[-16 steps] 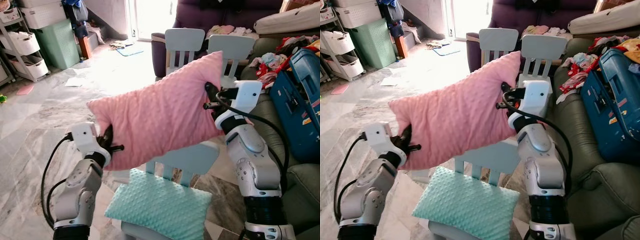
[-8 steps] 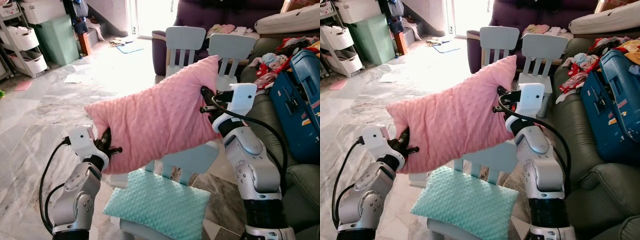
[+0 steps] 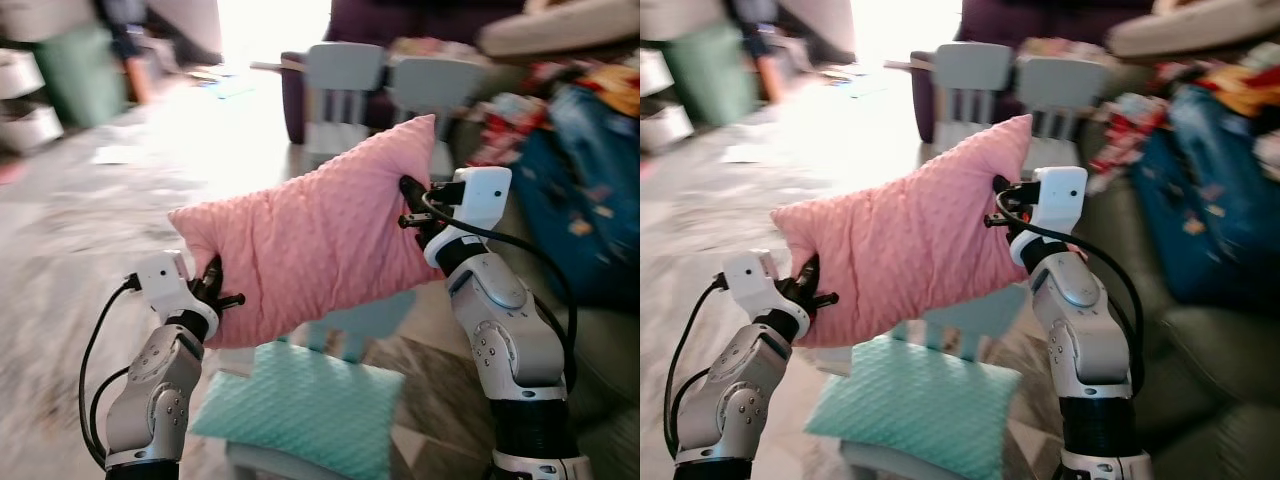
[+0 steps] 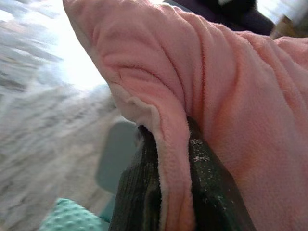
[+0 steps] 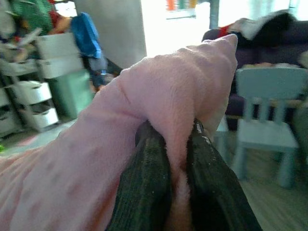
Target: Move the pillow to the sofa
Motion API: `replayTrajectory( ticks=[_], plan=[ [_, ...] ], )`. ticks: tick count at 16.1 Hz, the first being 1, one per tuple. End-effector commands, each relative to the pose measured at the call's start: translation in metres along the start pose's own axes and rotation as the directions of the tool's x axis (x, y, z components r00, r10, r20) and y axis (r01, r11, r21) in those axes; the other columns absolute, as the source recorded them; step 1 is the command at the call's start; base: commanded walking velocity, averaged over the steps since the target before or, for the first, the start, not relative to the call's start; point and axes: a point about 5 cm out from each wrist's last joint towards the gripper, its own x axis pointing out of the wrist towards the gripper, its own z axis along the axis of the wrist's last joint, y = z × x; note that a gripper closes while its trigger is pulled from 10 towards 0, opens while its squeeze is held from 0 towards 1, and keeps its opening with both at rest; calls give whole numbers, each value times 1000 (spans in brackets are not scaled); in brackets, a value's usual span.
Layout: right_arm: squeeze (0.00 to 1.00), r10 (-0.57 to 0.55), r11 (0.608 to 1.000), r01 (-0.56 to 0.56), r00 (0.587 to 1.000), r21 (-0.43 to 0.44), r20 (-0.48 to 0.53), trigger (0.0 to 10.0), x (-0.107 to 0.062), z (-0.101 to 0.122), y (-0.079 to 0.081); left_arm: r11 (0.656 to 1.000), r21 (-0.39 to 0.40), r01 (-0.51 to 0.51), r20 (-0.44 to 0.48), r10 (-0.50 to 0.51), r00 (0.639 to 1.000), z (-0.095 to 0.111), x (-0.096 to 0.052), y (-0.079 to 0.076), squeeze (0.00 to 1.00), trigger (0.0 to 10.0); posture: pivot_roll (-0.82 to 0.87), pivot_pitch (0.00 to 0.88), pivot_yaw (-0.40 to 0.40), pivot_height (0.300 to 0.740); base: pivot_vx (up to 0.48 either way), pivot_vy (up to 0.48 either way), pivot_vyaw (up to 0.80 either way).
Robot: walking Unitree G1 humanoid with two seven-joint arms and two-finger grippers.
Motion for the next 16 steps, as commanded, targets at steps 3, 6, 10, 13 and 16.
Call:
replayTrajectory(
  ticks=[3,6,10,13,16],
  plan=[
    [0,18,1000,-18,999,-11,27,10000,1,10,2,1000,0,10,18,-10,1000,4,1,-5,0,10000,-126,27,-53,740,0,0,-800],
    [0,25,1000,-25,999,-13,24,10000,2,10,3,1000,-5,20,18,-19,1000,4,1,-6,0,10000,-125,26,-56,740,0,0,-800],
    [0,33,999,-32,999,-19,30,10000,1,11,4,999,-19,29,16,-29,999,3,1,-8,0,10000,-127,29,-58,740,0,0,0],
    [0,35,999,-35,999,-19,31,10000,1,11,5,999,-26,39,12,-39,999,3,1,-10,0,10000,-128,32,-60,740,0,0,0],
    [0,35,999,-35,999,-20,30,10000,1,11,5,999,-32,44,6,-44,999,2,0,-10,0,10000,-128,32,-60,740,0,0,0]
  ],
)
